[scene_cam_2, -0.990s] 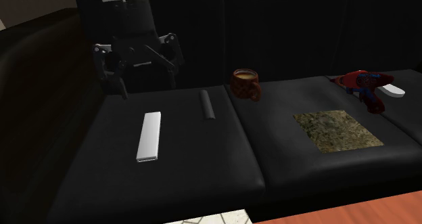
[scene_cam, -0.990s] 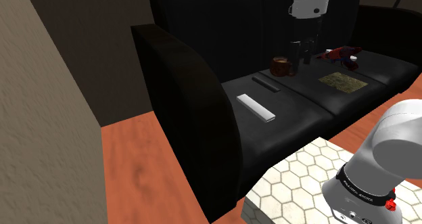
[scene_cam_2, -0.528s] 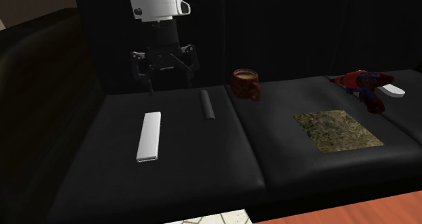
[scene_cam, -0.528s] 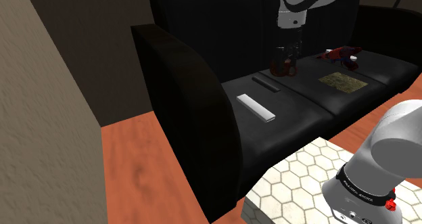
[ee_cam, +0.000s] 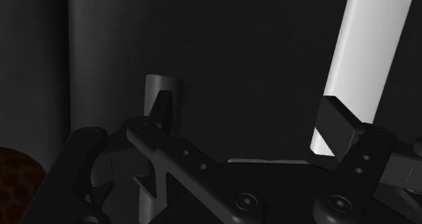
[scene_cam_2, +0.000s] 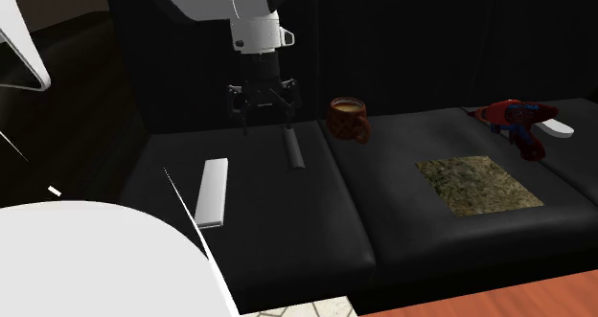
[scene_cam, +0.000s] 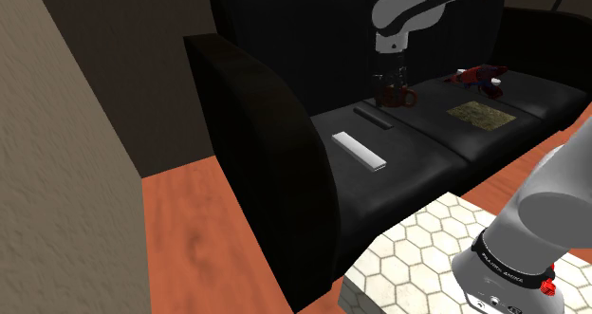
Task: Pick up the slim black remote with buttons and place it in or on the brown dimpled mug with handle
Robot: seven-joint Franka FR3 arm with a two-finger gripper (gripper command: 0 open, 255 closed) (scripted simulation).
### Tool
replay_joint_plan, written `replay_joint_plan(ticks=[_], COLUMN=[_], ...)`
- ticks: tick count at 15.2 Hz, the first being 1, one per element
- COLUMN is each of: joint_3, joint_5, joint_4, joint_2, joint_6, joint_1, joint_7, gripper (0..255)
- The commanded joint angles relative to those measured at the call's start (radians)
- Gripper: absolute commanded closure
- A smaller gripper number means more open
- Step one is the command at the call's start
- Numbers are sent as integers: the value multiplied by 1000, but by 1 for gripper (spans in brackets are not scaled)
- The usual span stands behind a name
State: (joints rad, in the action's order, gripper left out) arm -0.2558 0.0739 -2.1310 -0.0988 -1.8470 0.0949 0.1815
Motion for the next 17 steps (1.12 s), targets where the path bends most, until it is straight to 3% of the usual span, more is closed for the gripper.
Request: replay_joint_plan(ticks=[1, 11, 17], joint_3=[-14, -48, -44], joint_5=[-20, -147, -153], joint_4=[48, 379, 316], joint_2=[75, 476, 490], joint_6=[-18, -32, -109], joint_1=[9, 95, 96], joint_7=[17, 107, 111], gripper=[0, 0, 0])
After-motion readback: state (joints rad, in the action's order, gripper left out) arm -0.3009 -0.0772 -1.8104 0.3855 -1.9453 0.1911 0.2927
